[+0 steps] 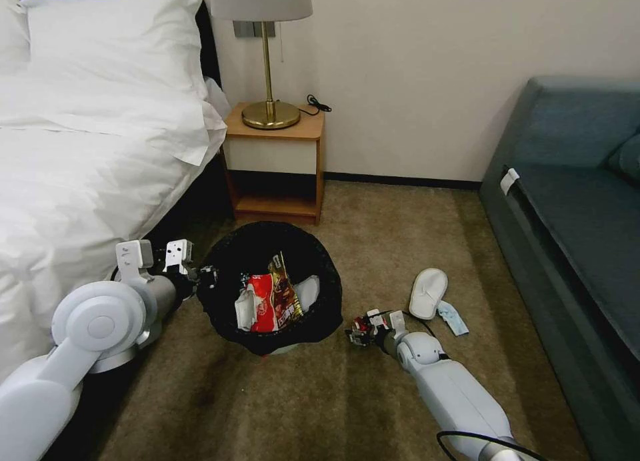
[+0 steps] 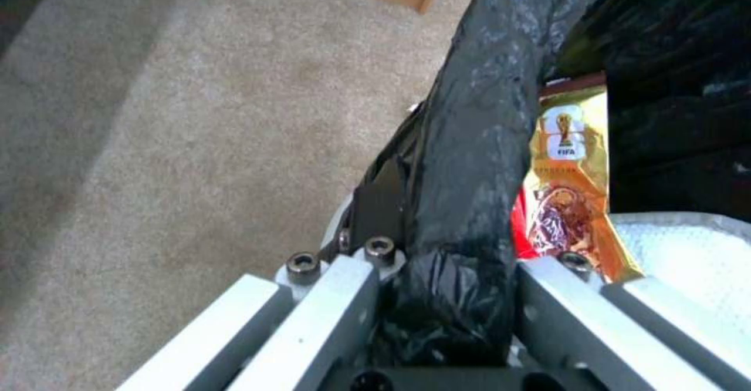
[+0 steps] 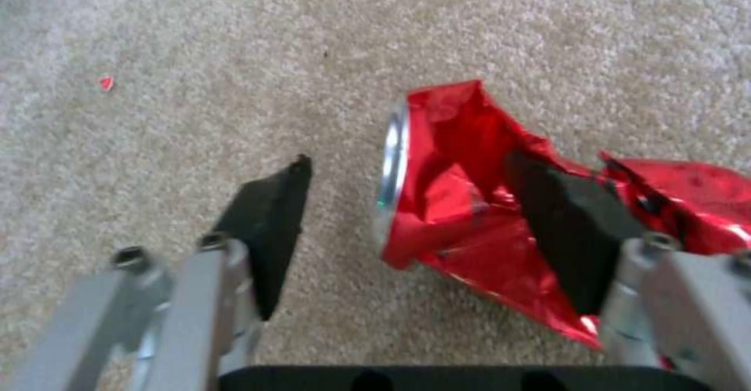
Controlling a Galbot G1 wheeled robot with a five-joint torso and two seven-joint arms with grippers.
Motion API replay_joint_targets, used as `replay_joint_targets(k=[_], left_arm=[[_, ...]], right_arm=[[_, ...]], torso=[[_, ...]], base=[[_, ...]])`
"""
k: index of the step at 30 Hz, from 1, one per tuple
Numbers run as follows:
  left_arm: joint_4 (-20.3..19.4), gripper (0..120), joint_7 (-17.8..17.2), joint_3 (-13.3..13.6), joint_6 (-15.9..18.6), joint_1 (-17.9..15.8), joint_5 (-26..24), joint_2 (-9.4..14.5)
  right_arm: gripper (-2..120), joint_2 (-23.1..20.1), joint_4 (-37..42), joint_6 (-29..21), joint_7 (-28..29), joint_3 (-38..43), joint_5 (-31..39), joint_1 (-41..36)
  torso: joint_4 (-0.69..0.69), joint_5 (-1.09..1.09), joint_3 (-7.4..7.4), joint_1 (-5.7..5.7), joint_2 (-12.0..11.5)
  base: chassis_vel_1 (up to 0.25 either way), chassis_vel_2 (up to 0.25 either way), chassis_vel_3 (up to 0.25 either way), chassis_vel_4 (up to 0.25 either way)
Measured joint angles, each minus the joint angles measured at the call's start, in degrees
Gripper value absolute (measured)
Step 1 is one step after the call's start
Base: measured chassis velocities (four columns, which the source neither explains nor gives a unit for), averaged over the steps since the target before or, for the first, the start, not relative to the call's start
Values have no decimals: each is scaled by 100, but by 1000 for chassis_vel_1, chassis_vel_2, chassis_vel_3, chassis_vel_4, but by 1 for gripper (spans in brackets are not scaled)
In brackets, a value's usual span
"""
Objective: Pick up the trash bin, then pick up the garbage on the floor and place it into the trash bin.
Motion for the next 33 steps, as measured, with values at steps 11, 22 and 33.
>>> replay_joint_targets(k=[11,22,33], left_arm=[[29,3,45,3,0,-22,38,-9],[-34,3,46,-4,0,-15,41,27],[-71,3,42,-22,0,-3,57,47]], right_arm=[[21,15,14,72,62,-8,-214,-48],[4,-5,61,104,91,-21,-306,-104],[4,-121,479,104,237,119,-136,-277]], torso=[[1,1,-1,0,1],[0,0,0,0,0],[0,1,1,1,0]], base=[[0,0,0,0],[0,0,0,0],[0,0,0,0]])
